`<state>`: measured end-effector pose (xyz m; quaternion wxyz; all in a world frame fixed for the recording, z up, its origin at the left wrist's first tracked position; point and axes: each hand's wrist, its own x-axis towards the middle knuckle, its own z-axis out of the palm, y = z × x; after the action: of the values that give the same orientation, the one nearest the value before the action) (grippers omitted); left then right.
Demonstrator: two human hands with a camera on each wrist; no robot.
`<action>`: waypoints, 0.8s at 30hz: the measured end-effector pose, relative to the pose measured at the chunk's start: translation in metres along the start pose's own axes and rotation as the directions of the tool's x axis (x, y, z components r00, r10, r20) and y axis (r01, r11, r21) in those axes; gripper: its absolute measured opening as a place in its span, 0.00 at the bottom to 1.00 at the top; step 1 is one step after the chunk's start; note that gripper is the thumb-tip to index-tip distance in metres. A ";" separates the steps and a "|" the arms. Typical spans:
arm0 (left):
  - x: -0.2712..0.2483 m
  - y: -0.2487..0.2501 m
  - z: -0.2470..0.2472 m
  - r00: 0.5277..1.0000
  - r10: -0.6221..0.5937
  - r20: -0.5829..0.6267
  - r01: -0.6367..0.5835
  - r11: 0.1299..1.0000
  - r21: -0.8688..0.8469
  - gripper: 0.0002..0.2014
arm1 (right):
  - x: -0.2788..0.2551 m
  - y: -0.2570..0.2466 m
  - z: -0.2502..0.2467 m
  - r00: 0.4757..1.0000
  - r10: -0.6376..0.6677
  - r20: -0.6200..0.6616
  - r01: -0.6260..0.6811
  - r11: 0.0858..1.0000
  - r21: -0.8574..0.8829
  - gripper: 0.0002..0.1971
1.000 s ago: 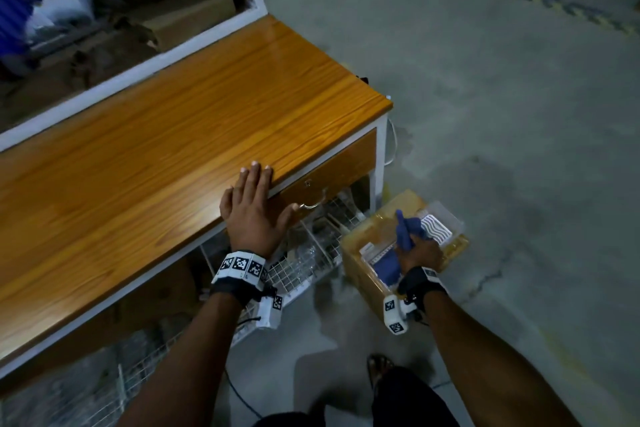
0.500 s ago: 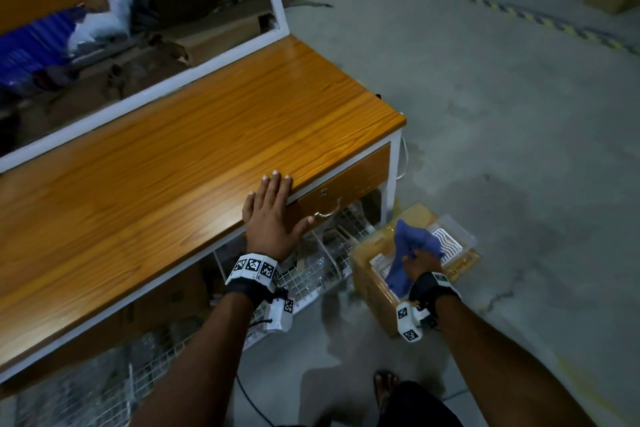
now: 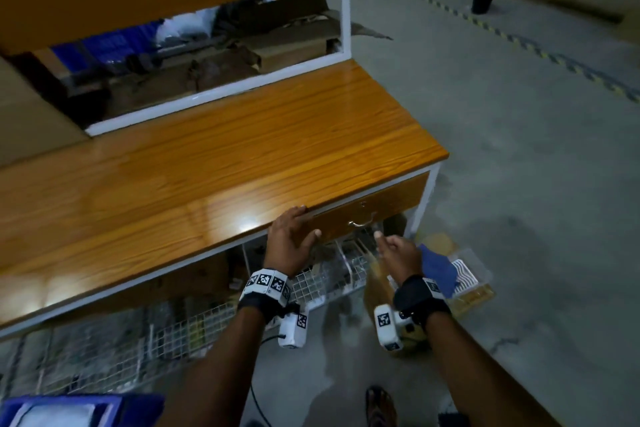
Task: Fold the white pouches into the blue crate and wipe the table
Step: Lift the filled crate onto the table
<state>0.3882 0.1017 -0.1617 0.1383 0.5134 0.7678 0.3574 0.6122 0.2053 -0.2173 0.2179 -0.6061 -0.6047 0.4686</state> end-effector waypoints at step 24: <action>-0.333 -0.244 -0.189 0.382 -0.901 -0.205 0.736 0.431 -0.522 0.08 | -0.163 -0.084 0.331 0.695 -0.161 0.700 0.328 0.939 -0.109 0.13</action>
<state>0.2554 -0.3231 -0.2483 0.2022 -0.0777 0.8523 0.4761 0.3205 -0.0326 -0.2520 -0.0286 -0.3258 -0.7665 0.5527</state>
